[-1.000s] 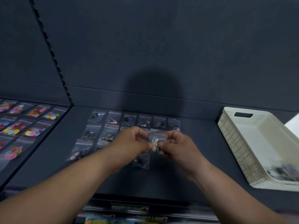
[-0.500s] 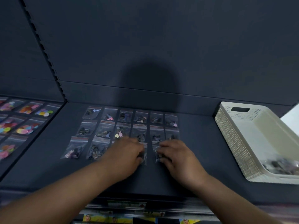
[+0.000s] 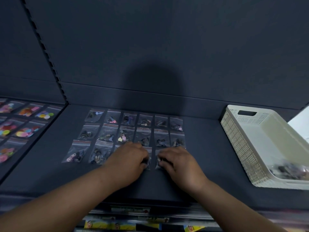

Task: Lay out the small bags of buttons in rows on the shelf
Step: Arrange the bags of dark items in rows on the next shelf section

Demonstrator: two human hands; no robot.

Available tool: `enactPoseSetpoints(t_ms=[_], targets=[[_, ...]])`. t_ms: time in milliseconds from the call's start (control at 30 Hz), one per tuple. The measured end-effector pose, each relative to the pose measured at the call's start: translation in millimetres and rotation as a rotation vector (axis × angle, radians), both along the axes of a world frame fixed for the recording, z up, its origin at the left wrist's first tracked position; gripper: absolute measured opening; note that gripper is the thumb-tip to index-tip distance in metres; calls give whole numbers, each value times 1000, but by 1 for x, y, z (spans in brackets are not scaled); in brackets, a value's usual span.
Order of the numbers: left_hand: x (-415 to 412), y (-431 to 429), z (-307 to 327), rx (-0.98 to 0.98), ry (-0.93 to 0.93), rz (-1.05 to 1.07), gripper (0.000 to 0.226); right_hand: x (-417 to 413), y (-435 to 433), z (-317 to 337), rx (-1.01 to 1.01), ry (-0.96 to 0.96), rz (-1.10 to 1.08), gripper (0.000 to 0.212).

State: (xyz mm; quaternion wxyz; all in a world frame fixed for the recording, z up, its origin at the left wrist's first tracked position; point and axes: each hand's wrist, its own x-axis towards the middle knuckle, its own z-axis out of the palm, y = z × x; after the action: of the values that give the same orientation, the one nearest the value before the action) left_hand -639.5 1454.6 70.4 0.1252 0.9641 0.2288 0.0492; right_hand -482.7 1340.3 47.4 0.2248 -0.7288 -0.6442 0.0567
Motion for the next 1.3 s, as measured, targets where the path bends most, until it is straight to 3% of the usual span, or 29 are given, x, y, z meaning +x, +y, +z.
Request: enactPoseSetpoints(t_ms=[133,600,833,1133,1300], targets=[[0,-1,-1,-9,-4,5,22,1,1,-2,-15,-25,3,22],[1,0,1,-27,21,16,23,-2,1,3,31,-40,22,31],[23,2,29,-12,-108,6,31,25,-10,35,181,-38,-86,33],[121,-35,66,-48,-169,-129,42,110,-71,88,229,-74,-343,37],[179,-72,71,-114,-142,-186,43,171,-117,98,-31,40,-483,40]])
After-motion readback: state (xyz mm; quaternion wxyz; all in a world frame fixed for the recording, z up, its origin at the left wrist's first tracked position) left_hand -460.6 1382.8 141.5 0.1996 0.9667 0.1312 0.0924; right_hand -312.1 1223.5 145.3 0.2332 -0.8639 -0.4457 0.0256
